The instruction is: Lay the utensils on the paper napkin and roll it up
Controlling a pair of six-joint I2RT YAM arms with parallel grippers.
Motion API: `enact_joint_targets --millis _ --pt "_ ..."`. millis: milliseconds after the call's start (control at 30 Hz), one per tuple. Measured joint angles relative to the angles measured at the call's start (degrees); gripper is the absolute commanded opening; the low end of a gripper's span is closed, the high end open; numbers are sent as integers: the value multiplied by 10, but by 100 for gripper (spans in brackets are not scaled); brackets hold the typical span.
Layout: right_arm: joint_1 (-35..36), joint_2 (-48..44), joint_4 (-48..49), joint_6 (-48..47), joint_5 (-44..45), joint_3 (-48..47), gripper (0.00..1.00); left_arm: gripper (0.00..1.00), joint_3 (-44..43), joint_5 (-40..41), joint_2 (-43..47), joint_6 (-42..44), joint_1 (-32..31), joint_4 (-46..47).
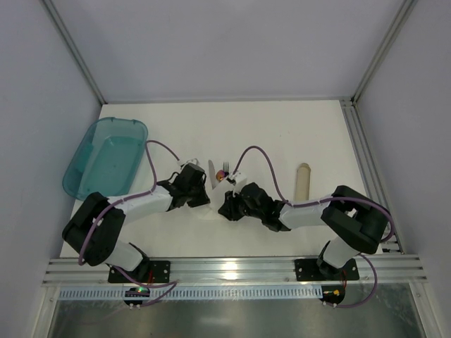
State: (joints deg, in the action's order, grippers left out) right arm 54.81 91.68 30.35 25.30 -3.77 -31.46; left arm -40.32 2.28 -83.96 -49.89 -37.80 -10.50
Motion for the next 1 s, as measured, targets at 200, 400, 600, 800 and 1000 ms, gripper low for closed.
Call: enact_joint_targets --millis 200,400,600,800,1000 --pt "0 -14 -21 5 0 -7 19 0 19 -2 0 11 0 15" --pt "0 -12 -31 10 -5 -14 15 0 22 -4 0 24 1 21" --pt "3 -9 -31 17 -11 -13 15 0 27 -4 0 26 1 28" --pt "9 -6 -30 21 -19 -10 14 0 35 -6 0 26 1 46" --pt "13 15 0 40 -19 15 14 0 39 -8 0 26 1 57"
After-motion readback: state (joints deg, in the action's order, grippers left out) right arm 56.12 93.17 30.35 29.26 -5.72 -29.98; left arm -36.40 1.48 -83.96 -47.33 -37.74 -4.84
